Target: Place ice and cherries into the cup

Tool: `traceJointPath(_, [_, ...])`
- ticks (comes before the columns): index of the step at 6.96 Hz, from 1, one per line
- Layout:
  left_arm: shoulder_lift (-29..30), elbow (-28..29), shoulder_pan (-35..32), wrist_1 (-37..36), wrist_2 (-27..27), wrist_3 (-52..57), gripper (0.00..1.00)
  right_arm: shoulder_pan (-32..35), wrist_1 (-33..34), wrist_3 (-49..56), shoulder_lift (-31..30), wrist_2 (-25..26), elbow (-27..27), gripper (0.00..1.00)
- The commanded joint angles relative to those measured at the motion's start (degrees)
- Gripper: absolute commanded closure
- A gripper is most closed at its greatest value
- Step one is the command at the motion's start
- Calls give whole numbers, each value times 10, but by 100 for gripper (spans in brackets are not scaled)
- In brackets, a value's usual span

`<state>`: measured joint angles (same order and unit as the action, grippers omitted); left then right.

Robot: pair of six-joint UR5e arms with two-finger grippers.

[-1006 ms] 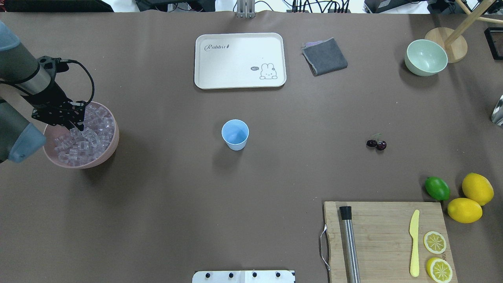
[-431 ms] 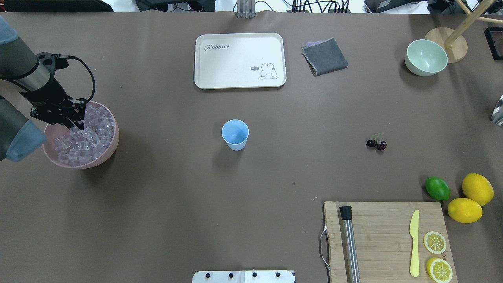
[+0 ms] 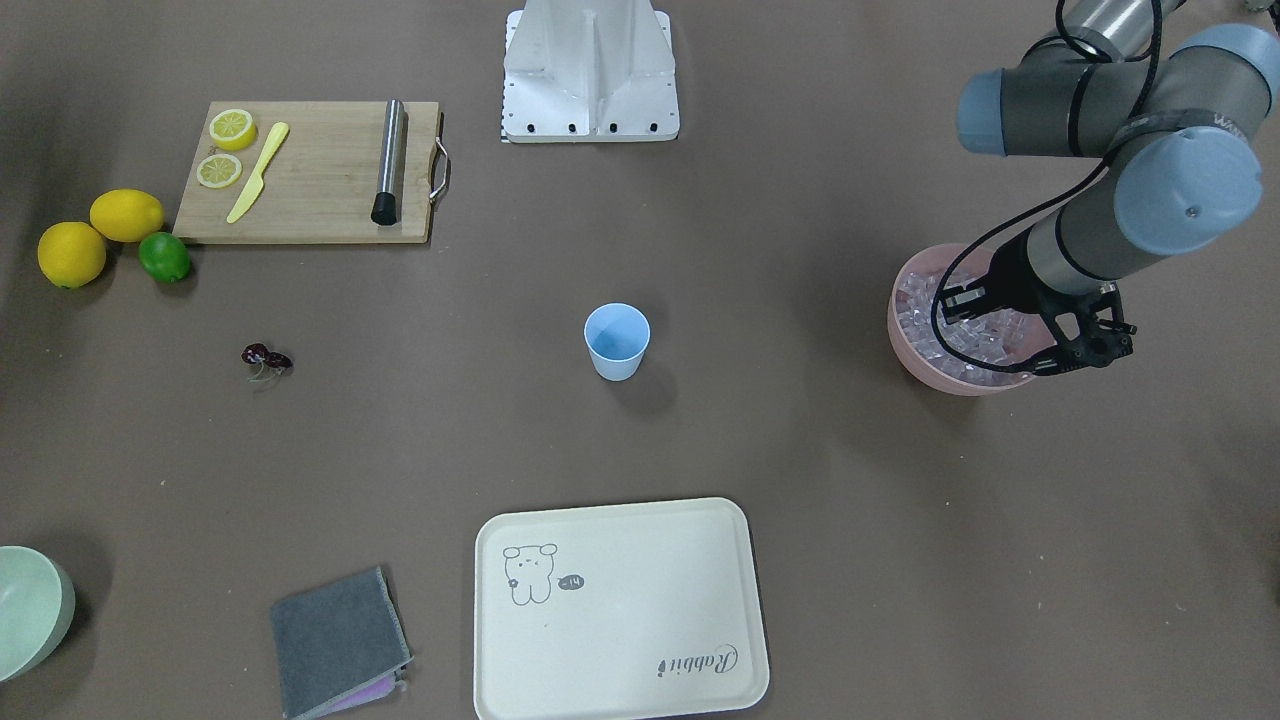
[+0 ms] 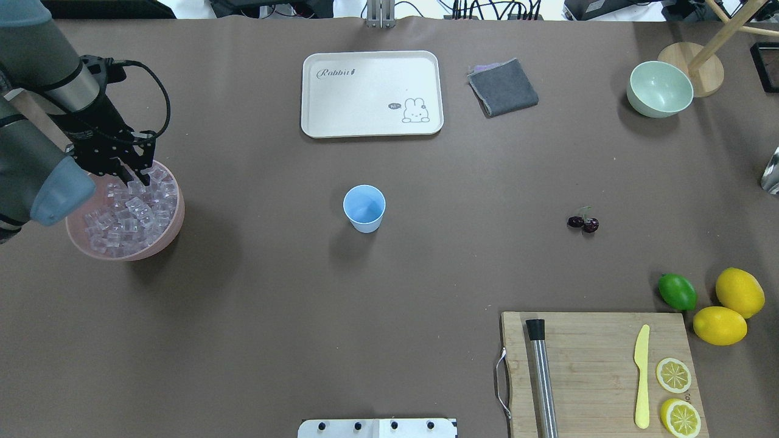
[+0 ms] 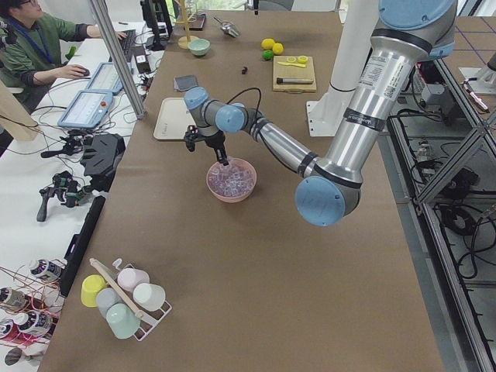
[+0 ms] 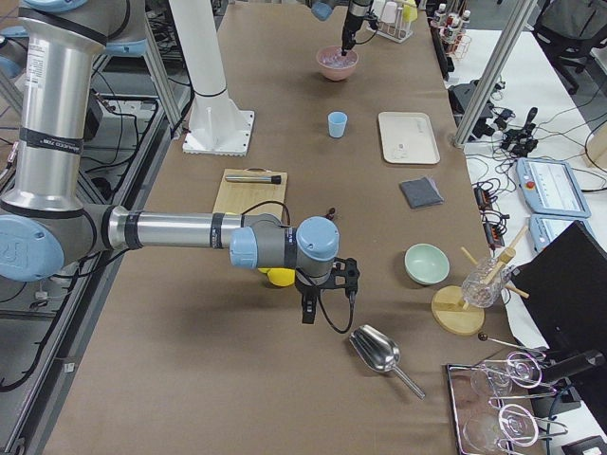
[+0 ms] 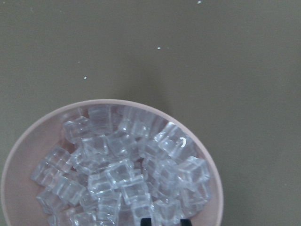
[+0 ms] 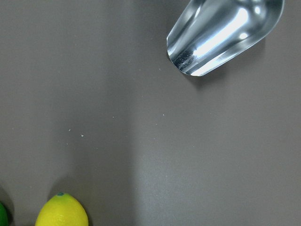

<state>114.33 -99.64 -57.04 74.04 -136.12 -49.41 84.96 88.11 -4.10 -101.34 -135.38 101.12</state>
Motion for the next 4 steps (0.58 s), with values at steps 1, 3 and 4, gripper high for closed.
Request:
traceJointPath(1, [59, 3, 10, -17, -22, -78, 100, 0, 0, 0, 0, 0, 0, 0])
traceJointPath(3, [106, 38, 72, 60, -21, -218, 100, 0, 0, 0, 0, -1, 0, 0])
traceJointPath(4, [120, 97, 96, 179, -19, -312, 100, 0, 0, 0, 1, -1, 0, 0])
